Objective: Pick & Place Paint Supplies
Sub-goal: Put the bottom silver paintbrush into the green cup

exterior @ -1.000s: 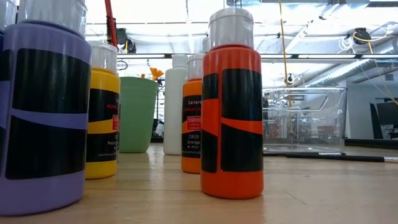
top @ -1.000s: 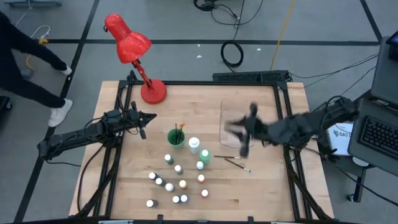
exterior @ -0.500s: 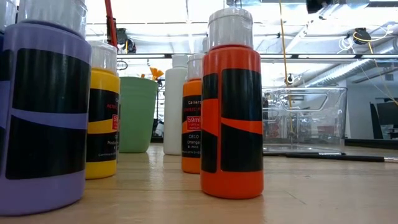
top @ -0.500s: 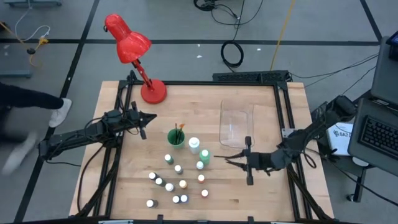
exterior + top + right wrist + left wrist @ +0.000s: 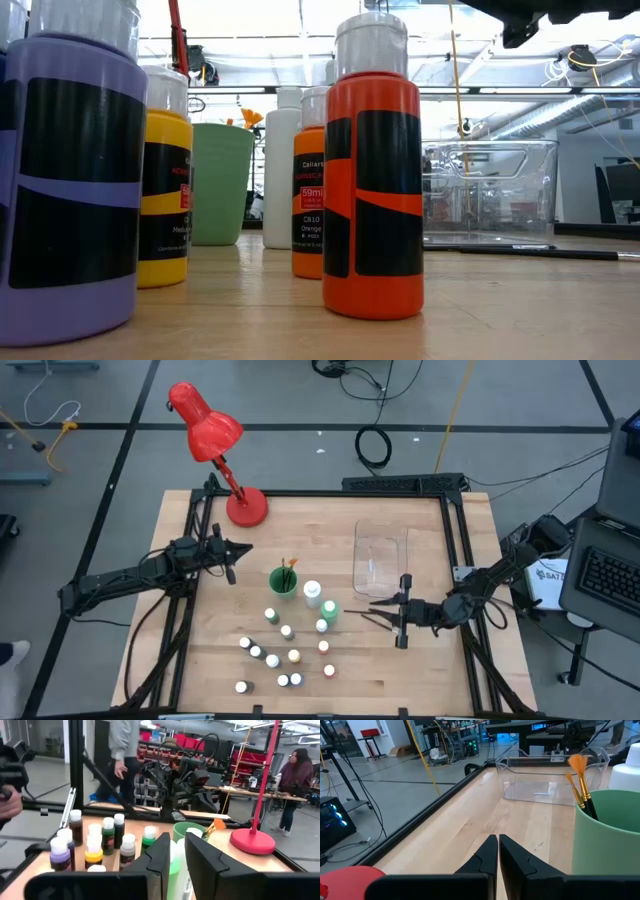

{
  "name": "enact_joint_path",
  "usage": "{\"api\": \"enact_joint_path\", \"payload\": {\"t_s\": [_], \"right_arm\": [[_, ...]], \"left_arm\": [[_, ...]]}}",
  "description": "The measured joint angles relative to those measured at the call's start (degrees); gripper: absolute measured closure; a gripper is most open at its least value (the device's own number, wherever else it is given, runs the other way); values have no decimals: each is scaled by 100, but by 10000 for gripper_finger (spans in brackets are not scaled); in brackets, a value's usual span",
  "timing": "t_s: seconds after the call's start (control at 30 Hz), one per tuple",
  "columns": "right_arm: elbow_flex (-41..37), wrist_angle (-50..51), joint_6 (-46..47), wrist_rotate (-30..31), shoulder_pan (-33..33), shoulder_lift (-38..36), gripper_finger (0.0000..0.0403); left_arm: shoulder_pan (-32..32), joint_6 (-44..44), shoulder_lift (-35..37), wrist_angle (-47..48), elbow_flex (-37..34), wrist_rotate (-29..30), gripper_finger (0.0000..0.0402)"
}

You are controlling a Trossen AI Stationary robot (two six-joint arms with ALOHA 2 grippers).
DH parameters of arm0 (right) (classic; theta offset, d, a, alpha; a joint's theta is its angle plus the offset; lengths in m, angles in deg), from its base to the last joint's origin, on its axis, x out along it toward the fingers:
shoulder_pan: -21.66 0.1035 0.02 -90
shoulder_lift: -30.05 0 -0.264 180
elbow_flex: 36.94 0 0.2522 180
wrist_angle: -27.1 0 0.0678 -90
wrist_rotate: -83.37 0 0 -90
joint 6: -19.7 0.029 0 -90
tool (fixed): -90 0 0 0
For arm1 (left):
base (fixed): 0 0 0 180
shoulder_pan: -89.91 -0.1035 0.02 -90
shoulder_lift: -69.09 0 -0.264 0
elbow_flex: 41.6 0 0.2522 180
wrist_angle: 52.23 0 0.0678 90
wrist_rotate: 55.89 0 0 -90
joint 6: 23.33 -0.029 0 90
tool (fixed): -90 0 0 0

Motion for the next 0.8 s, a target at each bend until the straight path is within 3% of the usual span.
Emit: {"api": "enact_joint_path", "payload": {"t_s": [0.1, 0.3, 0.5, 0.67, 0.8], "right_arm": [[0, 530, 250, -63, 178, -198, 353], [320, 1890, 1875, -871, 511, -428, 360], [1737, 4760, 3740, -961, 825, 202, 392], [3086, 7798, 6302, -1416, 1068, 1035, 398], [3529, 8890, 8172, -2016, 1054, 1442, 397]], "left_arm": [[-2, 0, 2, 0, 0, 1, 380], [0, 0, 2, 0, 0, 1, 380], [-2, 19, 2, -1, 0, 3, 380], [0, 24, 2, -9, 0, 3, 380], [-2, 22, 2, -11, 0, 3, 380]]}}
